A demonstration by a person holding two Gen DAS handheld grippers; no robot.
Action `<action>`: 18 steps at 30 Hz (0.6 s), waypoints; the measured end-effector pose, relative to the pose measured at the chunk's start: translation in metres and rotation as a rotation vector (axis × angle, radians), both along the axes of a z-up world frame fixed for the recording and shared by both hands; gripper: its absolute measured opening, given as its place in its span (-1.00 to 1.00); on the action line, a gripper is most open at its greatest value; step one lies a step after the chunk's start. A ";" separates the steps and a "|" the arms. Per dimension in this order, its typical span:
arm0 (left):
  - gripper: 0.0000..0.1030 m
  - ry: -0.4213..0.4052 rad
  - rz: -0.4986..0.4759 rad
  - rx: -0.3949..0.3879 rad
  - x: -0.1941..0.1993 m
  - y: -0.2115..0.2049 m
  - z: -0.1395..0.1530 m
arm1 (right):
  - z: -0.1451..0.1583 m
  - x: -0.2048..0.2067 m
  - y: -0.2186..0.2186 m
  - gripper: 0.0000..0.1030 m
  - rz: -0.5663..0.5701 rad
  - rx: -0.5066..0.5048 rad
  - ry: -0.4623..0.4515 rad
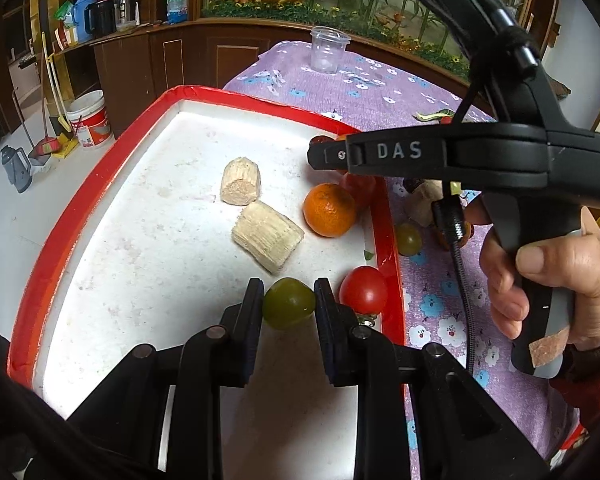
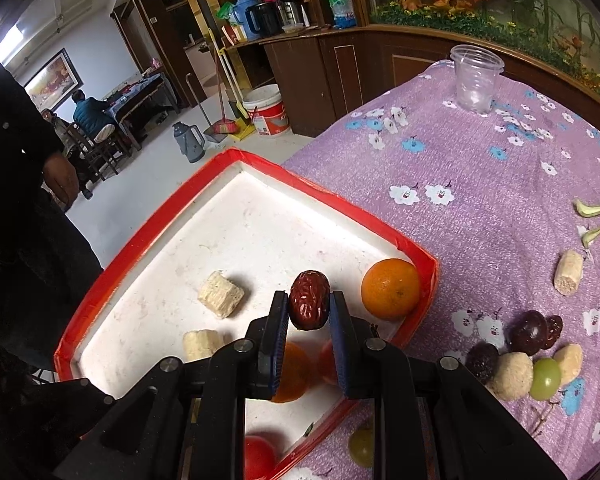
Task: Organize fruits
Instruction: 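Open the left gripper to drop the grape while the right gripper releases the date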
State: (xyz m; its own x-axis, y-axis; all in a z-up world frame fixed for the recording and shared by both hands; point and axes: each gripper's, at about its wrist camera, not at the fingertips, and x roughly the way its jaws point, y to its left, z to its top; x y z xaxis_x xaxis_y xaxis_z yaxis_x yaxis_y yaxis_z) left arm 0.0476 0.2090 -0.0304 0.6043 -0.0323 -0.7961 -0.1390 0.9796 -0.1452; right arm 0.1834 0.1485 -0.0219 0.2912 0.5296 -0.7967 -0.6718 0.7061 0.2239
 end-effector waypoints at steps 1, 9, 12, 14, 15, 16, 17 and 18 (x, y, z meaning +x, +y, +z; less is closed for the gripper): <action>-0.56 0.002 0.000 0.000 0.001 0.000 0.000 | -0.002 0.001 0.001 -0.60 0.002 -0.004 0.000; -0.56 0.020 0.000 0.004 0.004 -0.001 -0.006 | -0.006 0.001 0.007 -0.59 0.016 -0.029 -0.026; -0.55 0.023 0.000 0.006 0.005 -0.002 -0.006 | -0.006 0.000 0.008 -0.58 0.019 -0.042 -0.041; -0.55 0.024 0.002 0.005 0.005 -0.002 -0.006 | -0.006 -0.001 0.008 -0.57 0.018 -0.045 -0.045; -0.55 0.024 0.002 0.005 0.005 -0.002 -0.006 | -0.006 -0.001 0.007 -0.57 0.017 -0.045 -0.046; -0.55 0.024 0.002 0.005 0.005 -0.002 -0.005 | -0.006 -0.001 0.007 -0.57 0.016 -0.042 -0.043; -0.55 0.025 0.004 0.005 0.005 -0.003 -0.005 | -0.006 -0.001 0.007 -0.57 0.015 -0.040 -0.042; -0.55 0.024 0.004 0.007 0.006 -0.003 -0.005 | -0.005 -0.001 0.007 -0.57 0.014 -0.039 -0.040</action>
State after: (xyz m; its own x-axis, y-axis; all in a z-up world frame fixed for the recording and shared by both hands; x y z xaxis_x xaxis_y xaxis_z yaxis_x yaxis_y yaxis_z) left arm 0.0534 0.2059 -0.0357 0.5849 -0.0241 -0.8107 -0.1465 0.9800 -0.1349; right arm 0.1824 0.1552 -0.0273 0.3163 0.5024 -0.8047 -0.6896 0.7043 0.1687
